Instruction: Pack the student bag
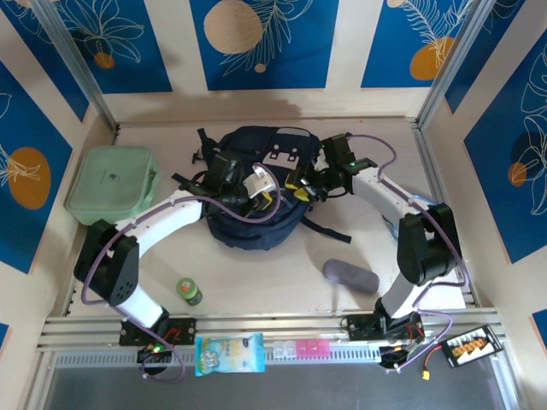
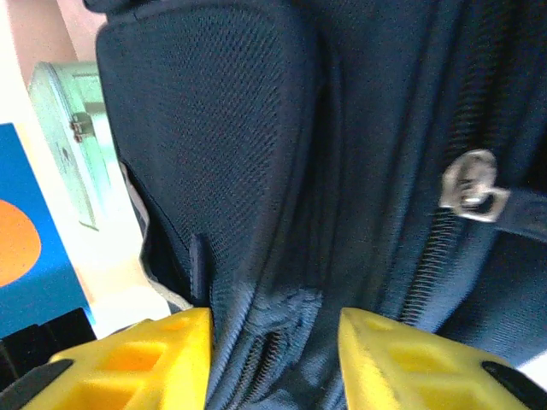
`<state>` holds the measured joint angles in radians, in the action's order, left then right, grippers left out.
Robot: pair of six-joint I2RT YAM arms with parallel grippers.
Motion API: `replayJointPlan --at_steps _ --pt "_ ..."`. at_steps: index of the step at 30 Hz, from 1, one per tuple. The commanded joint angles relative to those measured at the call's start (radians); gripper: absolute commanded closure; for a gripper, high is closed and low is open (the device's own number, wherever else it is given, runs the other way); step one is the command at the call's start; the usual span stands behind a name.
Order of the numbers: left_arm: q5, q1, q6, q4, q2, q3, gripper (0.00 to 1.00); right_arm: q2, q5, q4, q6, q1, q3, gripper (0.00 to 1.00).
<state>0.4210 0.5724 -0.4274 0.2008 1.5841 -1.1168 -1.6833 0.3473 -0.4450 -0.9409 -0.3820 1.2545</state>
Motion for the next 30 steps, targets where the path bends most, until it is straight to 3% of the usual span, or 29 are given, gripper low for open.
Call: replayJointPlan --at_steps 1,6,9,11,15,21,25,30 --pt "-0.002 -0.009 -0.004 0.035 -0.030 0.010 0.91 -0.022 0.053 -0.048 -0.024 -0.032 0.048 0.61" --pt "-0.038 -0.009 0.059 0.049 -0.059 0.036 0.80 -0.063 0.051 -0.025 -0.035 -0.048 0.059 0.80" --pt "-0.154 -0.009 0.204 0.072 -0.108 0.055 0.49 -0.073 0.049 0.003 -0.026 -0.063 0.072 0.90" --pt "-0.242 -0.007 0.324 0.115 -0.148 0.054 0.39 -0.074 0.047 0.025 -0.022 -0.073 0.078 0.92" --pt "-0.320 0.011 0.656 0.228 -0.221 0.026 0.37 -0.074 0.052 0.068 -0.010 -0.097 0.084 0.93" --pt "-0.369 0.140 1.052 0.202 -0.207 0.038 0.37 -0.082 0.092 0.126 0.002 -0.121 0.082 0.96" --pt "-0.490 0.239 1.208 0.161 -0.158 0.019 0.43 -0.080 0.111 0.148 0.024 -0.129 0.078 0.96" --pt "-0.628 0.293 1.258 0.139 -0.102 -0.020 0.49 -0.084 0.132 0.169 0.031 -0.133 0.075 0.97"
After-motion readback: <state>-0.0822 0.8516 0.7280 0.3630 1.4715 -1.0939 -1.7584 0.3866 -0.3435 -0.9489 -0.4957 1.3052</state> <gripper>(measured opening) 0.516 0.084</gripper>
